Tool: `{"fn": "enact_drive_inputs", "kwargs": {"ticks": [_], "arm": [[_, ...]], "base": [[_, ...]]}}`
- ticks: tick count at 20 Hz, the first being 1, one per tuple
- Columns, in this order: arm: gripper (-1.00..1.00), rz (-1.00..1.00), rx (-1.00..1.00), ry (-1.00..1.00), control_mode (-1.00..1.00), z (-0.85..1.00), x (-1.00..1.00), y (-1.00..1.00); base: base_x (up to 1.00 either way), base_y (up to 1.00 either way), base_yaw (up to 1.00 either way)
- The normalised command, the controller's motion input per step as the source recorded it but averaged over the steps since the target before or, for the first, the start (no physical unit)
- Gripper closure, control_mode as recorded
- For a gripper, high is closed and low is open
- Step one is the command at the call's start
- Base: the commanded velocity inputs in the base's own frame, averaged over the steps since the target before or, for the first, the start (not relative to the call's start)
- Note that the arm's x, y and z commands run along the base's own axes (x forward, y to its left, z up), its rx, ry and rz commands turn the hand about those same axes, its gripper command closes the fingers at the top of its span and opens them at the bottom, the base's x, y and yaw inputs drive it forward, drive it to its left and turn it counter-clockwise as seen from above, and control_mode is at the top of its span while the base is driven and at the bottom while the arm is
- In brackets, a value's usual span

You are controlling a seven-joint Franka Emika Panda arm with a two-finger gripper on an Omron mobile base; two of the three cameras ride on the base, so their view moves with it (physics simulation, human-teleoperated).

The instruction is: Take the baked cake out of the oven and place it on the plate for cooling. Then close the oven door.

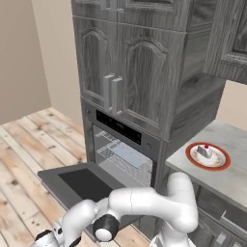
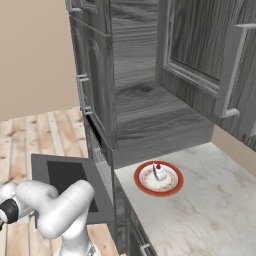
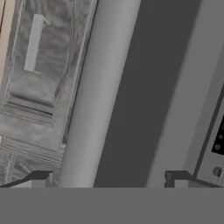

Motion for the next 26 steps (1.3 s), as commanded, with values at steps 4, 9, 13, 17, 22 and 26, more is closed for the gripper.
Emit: {"fn": "enact_drive_inputs", "kwargs": {"ticks": [4,9,13,17,22,26], "arm": [[-1.00,-0.11,-0.20,-0.17,-1.00,0.00,0.39,0.00],[-1.00,-0.13,-0.18,-0.20,-1.00,0.09,0.44,-0.02],[-1.00,-0.15,-0.16,-0.22,-1.00,0.24,0.47,-0.05],[-1.00,-0.17,-0.15,-0.21,-1.00,0.34,0.50,-0.14],[-1.00,-0.18,-0.14,-0.20,-1.00,0.49,0.53,-0.18],[-1.00,-0.19,-0.14,-0.18,-1.00,0.54,0.56,-0.23]], "base": [[0.00,0.00,0.00],[0.00,0.00,0.00],[0.00,0.00,0.00],[0.00,0.00,0.00],[0.00,0.00,0.00],[0.00,0.00,0.00]]}}
